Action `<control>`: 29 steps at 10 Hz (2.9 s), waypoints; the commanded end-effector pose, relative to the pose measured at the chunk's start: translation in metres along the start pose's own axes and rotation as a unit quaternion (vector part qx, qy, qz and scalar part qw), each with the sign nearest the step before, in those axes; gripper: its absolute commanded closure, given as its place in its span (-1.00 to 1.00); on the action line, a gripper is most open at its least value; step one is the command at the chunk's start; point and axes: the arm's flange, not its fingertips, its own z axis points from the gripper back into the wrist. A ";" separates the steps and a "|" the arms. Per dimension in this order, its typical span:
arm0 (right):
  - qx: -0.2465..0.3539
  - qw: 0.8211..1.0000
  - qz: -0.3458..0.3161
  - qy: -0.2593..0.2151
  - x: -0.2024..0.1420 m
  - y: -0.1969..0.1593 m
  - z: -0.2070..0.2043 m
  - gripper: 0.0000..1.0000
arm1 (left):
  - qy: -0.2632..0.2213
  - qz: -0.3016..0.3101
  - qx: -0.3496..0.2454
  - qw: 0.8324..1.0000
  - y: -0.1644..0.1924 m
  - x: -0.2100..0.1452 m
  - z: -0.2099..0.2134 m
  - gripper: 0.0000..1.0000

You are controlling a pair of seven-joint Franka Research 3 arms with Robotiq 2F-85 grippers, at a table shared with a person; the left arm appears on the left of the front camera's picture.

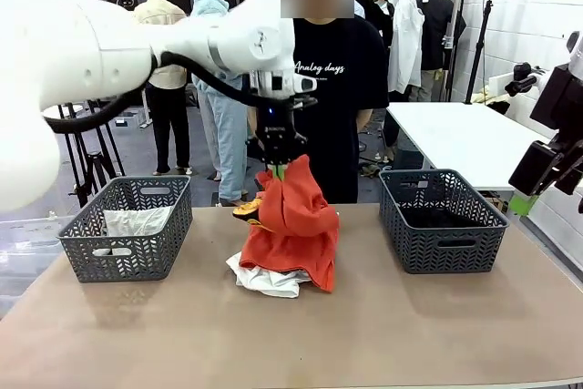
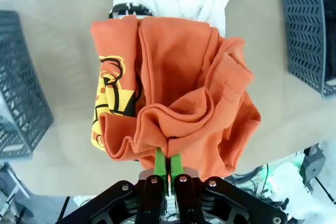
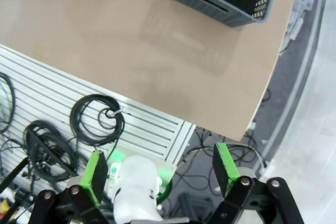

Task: Sort the tops and bottoms.
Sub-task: Lift clothes from the center of the table with your left hand.

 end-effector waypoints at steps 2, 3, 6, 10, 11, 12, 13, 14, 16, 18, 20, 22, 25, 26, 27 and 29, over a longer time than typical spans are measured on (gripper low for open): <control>0.000 1.000 -0.001 0.005 -0.001 0.000 -0.001 -1.00 | -0.032 0.021 0.000 0.999 -0.001 -0.004 0.033 1.00; 0.000 1.000 -0.001 0.005 -0.001 0.000 -0.001 -1.00 | -0.003 0.005 0.001 1.000 0.003 -0.005 0.014 1.00; 0.000 1.000 -0.001 0.005 -0.001 0.000 -0.001 -1.00 | -0.003 0.005 0.001 1.000 0.003 -0.005 0.014 1.00; 0.000 1.000 -0.001 0.005 -0.001 0.000 -0.001 -1.00 | -0.044 0.029 0.044 0.998 0.008 -0.019 0.125 1.00; 0.000 1.000 -0.001 0.005 -0.001 0.000 -0.001 -1.00 | -0.066 0.037 0.052 0.996 0.005 -0.022 0.151 1.00; 0.000 1.000 -0.001 0.005 -0.001 0.000 -0.001 -1.00 | -0.076 0.033 0.049 0.995 0.002 -0.022 0.167 1.00; 0.000 1.000 -0.001 0.005 -0.001 0.000 -0.001 -1.00 | -0.089 0.029 0.042 0.995 -0.002 -0.025 0.180 1.00; 0.000 1.000 -0.001 0.005 -0.001 0.000 -0.001 -1.00 | -0.103 0.028 0.041 0.993 -0.006 -0.028 0.189 1.00; 0.000 1.000 -0.001 0.005 -0.001 0.000 -0.001 -1.00 | -0.108 0.016 0.053 0.993 -0.018 -0.029 0.194 1.00; 0.000 1.000 -0.001 0.005 -0.001 0.000 -0.001 -1.00 | -0.130 0.023 0.057 0.990 -0.022 -0.036 0.205 1.00; 0.000 1.000 -0.001 0.005 -0.001 0.000 -0.001 -1.00 | -0.114 0.009 0.041 0.993 -0.008 -0.057 0.165 1.00; 0.000 1.000 -0.001 0.005 -0.001 0.000 -0.001 -1.00 | -0.114 0.009 0.041 0.993 -0.008 -0.057 0.165 1.00; 0.000 1.000 -0.001 0.005 -0.001 0.000 -0.001 -1.00 | -0.114 0.009 0.041 0.993 -0.008 -0.057 0.165 1.00; 0.000 1.000 -0.001 0.005 -0.001 0.000 -0.001 -1.00 | -0.114 0.009 0.041 0.993 -0.008 -0.057 0.165 1.00; 0.000 1.000 -0.001 0.005 -0.001 0.000 -0.001 -1.00 | -0.114 0.009 0.041 0.993 -0.008 -0.057 0.165 1.00; 0.000 1.000 -0.001 0.005 -0.001 0.000 -0.001 -1.00 | -0.114 0.009 0.041 0.993 -0.008 -0.057 0.165 1.00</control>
